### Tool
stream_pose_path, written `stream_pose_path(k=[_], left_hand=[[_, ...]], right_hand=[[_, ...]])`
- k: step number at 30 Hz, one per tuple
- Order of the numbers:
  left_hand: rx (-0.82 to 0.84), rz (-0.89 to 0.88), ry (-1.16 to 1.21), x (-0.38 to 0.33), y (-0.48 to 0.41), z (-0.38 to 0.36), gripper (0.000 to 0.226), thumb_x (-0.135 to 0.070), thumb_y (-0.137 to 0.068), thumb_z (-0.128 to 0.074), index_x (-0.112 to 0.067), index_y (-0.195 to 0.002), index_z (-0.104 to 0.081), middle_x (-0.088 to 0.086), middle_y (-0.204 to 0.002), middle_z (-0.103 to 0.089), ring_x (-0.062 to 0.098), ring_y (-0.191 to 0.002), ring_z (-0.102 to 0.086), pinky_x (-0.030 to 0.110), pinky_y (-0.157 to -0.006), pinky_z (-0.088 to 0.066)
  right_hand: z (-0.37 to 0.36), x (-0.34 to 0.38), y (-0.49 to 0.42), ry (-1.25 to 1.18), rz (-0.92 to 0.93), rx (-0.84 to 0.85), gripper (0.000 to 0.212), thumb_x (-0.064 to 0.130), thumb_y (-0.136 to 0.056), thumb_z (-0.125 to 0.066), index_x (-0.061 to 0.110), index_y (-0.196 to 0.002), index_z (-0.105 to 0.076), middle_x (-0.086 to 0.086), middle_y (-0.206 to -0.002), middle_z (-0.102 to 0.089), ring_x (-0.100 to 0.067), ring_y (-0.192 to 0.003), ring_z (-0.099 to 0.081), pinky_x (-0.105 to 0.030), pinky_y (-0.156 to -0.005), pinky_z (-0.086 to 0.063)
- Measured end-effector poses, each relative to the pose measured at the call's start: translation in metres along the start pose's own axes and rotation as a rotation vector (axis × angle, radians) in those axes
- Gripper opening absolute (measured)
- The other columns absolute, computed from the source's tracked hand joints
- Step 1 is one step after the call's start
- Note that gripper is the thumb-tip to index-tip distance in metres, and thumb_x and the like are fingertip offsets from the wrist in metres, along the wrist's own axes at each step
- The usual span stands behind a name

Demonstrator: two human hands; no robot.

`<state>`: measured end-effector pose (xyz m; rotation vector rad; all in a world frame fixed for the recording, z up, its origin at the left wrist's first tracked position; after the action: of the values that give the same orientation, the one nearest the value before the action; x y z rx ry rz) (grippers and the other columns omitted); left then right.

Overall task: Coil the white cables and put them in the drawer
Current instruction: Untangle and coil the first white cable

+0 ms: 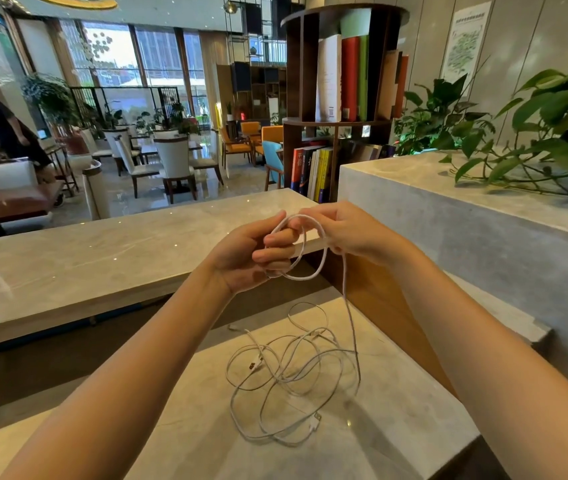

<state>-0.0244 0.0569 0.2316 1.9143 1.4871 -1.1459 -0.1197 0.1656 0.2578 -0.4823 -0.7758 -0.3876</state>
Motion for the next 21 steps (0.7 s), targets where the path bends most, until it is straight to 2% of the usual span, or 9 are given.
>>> stream_pose_path(k=[2, 5, 7, 9, 11, 14, 18, 19, 21], left_hand=[[-0.024, -0.023, -0.006, -0.001, 0.0, 0.002, 0.029, -0.028, -0.098, -0.034, -0.009, -0.09, -0.054, -0.006, -0.053, -0.047, 0.005, -0.036, -0.042, 0.013, -0.04, -0.036], [-0.243, -0.09, -0.073, -0.002, 0.001, 0.009, 0.03, -0.03, -0.097, -0.036, -0.011, -0.082, -0.053, -0.008, -0.047, -0.039, 0.005, -0.034, -0.035, 0.014, -0.039, -0.031], [-0.375, -0.124, -0.13, -0.001, 0.003, 0.014, 0.03, -0.03, -0.098, -0.036, -0.011, -0.08, -0.052, -0.009, -0.045, -0.035, 0.005, -0.035, -0.032, 0.015, -0.039, -0.03], [-0.439, -0.115, -0.174, 0.002, 0.005, 0.016, 0.031, -0.029, -0.099, -0.035, -0.01, -0.08, -0.05, -0.008, -0.045, -0.035, 0.005, -0.037, -0.032, 0.016, -0.04, -0.033], [-0.449, -0.087, -0.166, 0.005, 0.007, 0.016, 0.031, -0.027, -0.1, -0.035, -0.008, -0.082, -0.051, -0.006, -0.047, -0.038, 0.006, -0.04, -0.039, 0.018, -0.043, -0.041], [-0.424, -0.06, -0.154, 0.007, 0.009, 0.014, 0.024, -0.02, -0.098, -0.038, -0.006, -0.089, -0.054, -0.003, -0.053, -0.047, 0.01, -0.05, -0.052, 0.023, -0.058, -0.053], [-0.387, -0.045, -0.211, 0.004, 0.01, 0.013, 0.016, -0.016, -0.092, -0.044, -0.006, -0.095, -0.055, -0.002, -0.058, -0.048, 0.011, -0.054, -0.053, 0.03, -0.076, -0.056], [-0.373, -0.053, -0.201, 0.004, 0.01, 0.011, 0.016, -0.016, -0.092, -0.044, -0.006, -0.094, -0.055, -0.003, -0.058, -0.047, 0.01, -0.051, -0.05, 0.029, -0.075, -0.056], [-0.371, -0.075, -0.117, 0.006, 0.008, 0.006, 0.017, -0.019, -0.091, -0.045, -0.006, -0.093, -0.055, -0.004, -0.056, -0.043, 0.007, -0.045, -0.041, 0.024, -0.061, -0.053]], right_hand=[[-0.005, -0.006, 0.003, -0.165, -0.092, 0.025, 0.039, 0.042, -0.095, -0.045, 0.015, -0.08, -0.068, 0.004, -0.056, -0.05, -0.006, -0.049, -0.041, -0.016, -0.049, -0.032], [-0.003, -0.01, 0.009, -0.37, -0.124, 0.07, 0.044, 0.042, -0.096, -0.041, 0.006, -0.091, -0.068, -0.013, -0.072, -0.05, -0.011, -0.051, -0.033, -0.02, -0.049, -0.028], [-0.005, -0.011, 0.012, -0.39, -0.107, 0.167, 0.038, 0.039, -0.094, -0.045, 0.009, -0.096, -0.067, -0.011, -0.076, -0.055, -0.009, -0.05, -0.034, -0.019, -0.049, -0.028], [-0.008, -0.013, 0.015, -0.35, -0.141, 0.266, 0.028, 0.032, -0.093, -0.051, 0.008, -0.092, -0.067, -0.007, -0.072, -0.055, -0.009, -0.051, -0.035, -0.019, -0.048, -0.028], [-0.009, -0.018, 0.016, -0.325, -0.219, 0.302, 0.024, 0.027, -0.094, -0.052, 0.01, -0.086, -0.068, -0.002, -0.063, -0.054, -0.009, -0.05, -0.035, -0.019, -0.047, -0.026], [-0.008, -0.021, 0.015, -0.29, -0.287, 0.277, 0.026, 0.028, -0.095, -0.051, 0.012, -0.081, -0.066, 0.003, -0.054, -0.052, -0.007, -0.047, -0.035, -0.018, -0.046, -0.024], [-0.007, -0.02, 0.017, -0.347, -0.245, 0.262, 0.031, 0.029, -0.097, -0.045, 0.013, -0.076, -0.06, 0.002, -0.054, -0.047, -0.007, -0.047, -0.034, -0.02, -0.048, -0.026], [-0.006, -0.02, 0.018, -0.404, -0.221, 0.269, 0.032, 0.029, -0.098, -0.043, 0.013, -0.074, -0.059, 0.002, -0.054, -0.047, -0.008, -0.047, -0.034, -0.02, -0.049, -0.026], [-0.006, -0.021, 0.02, -0.523, -0.19, 0.278, 0.033, 0.027, -0.099, -0.04, 0.013, -0.073, -0.057, 0.002, -0.054, -0.047, -0.009, -0.049, -0.033, -0.021, -0.05, -0.026]])
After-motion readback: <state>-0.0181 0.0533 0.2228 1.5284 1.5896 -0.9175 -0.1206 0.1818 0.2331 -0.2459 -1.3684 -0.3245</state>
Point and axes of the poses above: each hand's wrist, its own y-axis away from the middle knuckle, its own z-axis out of the back of the hand, x = y × z, the point moved 3 cm from there along -y, towards the middle knuckle
